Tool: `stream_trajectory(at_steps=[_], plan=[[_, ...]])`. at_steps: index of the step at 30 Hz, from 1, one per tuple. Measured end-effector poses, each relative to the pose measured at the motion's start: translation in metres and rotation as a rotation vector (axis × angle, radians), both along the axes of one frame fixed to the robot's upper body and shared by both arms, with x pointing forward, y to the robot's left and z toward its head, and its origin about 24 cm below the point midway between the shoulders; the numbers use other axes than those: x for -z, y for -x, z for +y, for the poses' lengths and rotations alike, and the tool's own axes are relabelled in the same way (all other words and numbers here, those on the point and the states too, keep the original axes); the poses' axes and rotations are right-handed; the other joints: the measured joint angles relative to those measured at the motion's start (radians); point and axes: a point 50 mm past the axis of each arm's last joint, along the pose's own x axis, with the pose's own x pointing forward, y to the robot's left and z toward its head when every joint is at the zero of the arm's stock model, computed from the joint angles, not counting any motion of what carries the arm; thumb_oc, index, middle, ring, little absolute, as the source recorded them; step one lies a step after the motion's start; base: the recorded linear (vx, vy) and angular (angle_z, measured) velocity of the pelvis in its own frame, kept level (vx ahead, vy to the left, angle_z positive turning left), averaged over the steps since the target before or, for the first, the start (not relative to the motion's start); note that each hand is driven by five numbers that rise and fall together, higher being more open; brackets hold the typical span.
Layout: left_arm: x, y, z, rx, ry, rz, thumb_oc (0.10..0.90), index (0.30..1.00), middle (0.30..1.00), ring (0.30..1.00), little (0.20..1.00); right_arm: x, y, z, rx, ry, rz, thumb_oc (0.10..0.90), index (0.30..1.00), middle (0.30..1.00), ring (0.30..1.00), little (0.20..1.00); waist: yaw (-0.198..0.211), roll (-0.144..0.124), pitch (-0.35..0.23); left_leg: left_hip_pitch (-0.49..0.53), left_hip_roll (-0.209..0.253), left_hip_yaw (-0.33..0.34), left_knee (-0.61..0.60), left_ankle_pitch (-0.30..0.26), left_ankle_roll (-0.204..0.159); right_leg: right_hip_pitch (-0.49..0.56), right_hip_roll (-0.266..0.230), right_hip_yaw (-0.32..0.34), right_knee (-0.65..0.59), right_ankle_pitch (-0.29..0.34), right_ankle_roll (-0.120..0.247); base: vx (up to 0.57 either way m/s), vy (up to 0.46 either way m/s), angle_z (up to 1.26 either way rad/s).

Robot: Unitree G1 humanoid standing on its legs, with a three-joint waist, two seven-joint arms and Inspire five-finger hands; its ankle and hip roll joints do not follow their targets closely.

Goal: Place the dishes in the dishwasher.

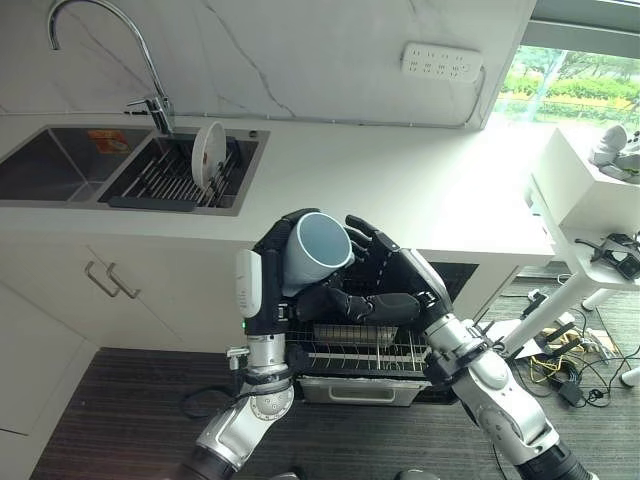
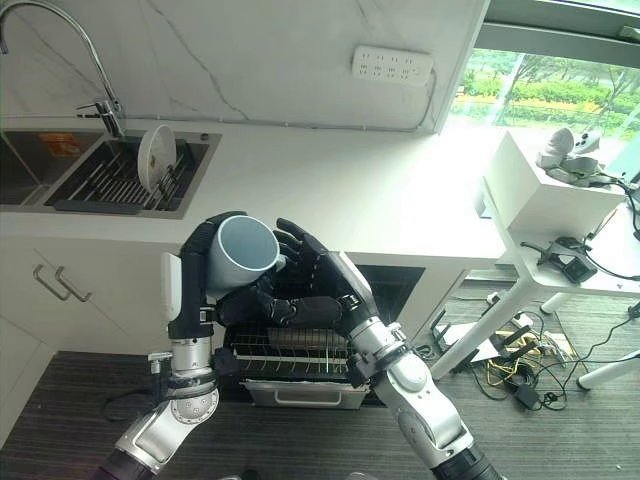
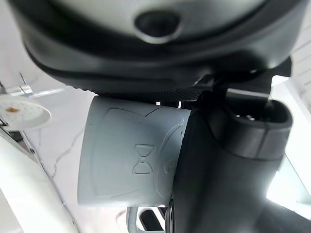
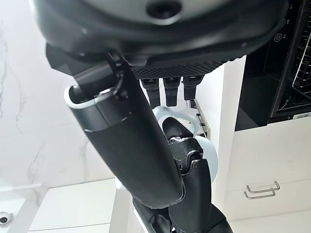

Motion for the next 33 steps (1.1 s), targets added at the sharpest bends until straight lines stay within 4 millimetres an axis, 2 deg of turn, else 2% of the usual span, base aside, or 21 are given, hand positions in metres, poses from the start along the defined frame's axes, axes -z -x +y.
stream_trajectory(at_steps=[7, 20, 33], plan=[[0.004, -0.002, 0.000, -0.002, -0.005, 0.018, 0.400, 0.300, 0.300, 0.300, 0.300, -0.015, -0.008, 0.011, -0.039, -0.018, -0.038, 0.800, 0.900, 0.900, 0.900, 0.900, 0.010, 0.000, 0.000, 0.000, 0.000, -0.002, 0.001, 0.002, 0.000, 0.000, 0.000, 0.000, 0.004, 0.000, 0.000, 0.00, 0.000, 0.00], [0.008, -0.002, 0.001, -0.022, 0.004, 0.023, 0.400, 0.300, 0.300, 0.300, 0.300, -0.013, -0.009, 0.014, -0.049, -0.068, 0.027, 0.800, 0.900, 0.900, 0.900, 0.900, 0.013, 0.000, 0.000, -0.001, 0.000, -0.004, 0.001, 0.003, 0.000, 0.000, 0.001, 0.000, 0.004, 0.000, 0.000, 0.00, 0.000, 0.00], [0.013, -0.001, 0.006, -0.094, 0.043, 0.012, 0.400, 0.300, 0.300, 0.300, 0.300, -0.002, -0.008, 0.030, -0.064, -0.147, 0.116, 0.800, 0.900, 0.900, 0.900, 0.900, 0.013, 0.000, 0.000, -0.001, 0.000, -0.005, 0.002, 0.003, 0.000, 0.000, 0.000, 0.000, 0.005, 0.000, -0.001, 0.00, 0.000, 0.00]])
